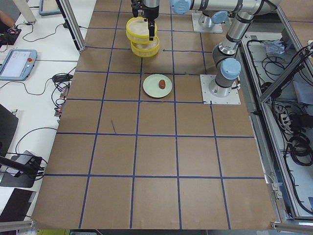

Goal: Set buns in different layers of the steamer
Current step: 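Withdraw left gripper while right gripper places the top tier back on the steamer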

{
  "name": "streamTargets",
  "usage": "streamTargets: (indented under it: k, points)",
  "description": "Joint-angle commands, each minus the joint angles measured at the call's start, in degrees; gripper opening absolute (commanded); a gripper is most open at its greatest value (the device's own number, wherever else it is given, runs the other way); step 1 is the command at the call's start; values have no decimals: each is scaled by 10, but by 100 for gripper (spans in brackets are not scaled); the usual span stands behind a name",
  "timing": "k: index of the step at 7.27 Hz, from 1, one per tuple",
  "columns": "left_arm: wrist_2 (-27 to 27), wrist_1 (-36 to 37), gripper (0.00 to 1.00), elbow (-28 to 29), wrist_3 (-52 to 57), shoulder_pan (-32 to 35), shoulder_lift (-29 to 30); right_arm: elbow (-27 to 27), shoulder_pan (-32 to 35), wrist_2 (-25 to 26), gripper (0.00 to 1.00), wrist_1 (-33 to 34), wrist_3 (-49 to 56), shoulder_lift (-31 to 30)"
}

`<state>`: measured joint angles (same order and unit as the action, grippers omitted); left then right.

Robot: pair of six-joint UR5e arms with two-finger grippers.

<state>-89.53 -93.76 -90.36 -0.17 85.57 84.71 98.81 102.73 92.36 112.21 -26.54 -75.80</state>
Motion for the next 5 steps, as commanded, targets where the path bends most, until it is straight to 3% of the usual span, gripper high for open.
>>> streamTargets:
  k: [1,5]
  points:
    - [-5,-20,100,-9,7,0,-25,9,11,25,8,-2,3,14]
    - [-7,-14,100,-45,27,-1,-31,15,11,25,10,0,9,16]
